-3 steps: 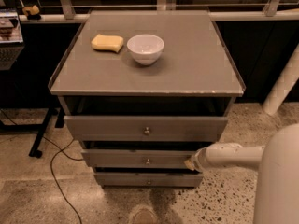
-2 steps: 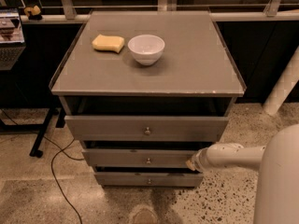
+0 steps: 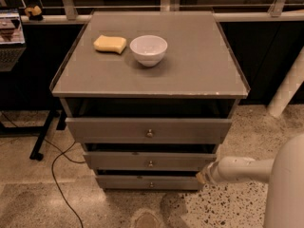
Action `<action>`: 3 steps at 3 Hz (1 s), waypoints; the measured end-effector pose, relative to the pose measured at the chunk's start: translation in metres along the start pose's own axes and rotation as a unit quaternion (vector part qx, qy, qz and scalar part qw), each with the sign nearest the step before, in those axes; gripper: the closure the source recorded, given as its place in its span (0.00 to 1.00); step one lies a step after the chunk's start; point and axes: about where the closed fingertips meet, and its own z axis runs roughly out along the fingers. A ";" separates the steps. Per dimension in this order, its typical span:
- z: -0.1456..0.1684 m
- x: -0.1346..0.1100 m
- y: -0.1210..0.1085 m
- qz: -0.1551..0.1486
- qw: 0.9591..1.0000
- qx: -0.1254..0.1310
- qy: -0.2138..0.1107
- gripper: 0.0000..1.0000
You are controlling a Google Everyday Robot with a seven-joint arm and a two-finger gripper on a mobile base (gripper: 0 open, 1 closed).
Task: Close middle drawer
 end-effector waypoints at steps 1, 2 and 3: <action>-0.008 0.040 0.009 0.039 0.999 -0.011 0.013 0.88; -0.008 0.043 0.009 0.041 0.999 -0.012 0.015 0.69; -0.008 0.043 0.009 0.040 0.999 -0.012 0.015 0.45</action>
Offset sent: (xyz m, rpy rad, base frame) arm -0.0357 -0.0062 -0.0086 0.0326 0.0452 -0.0521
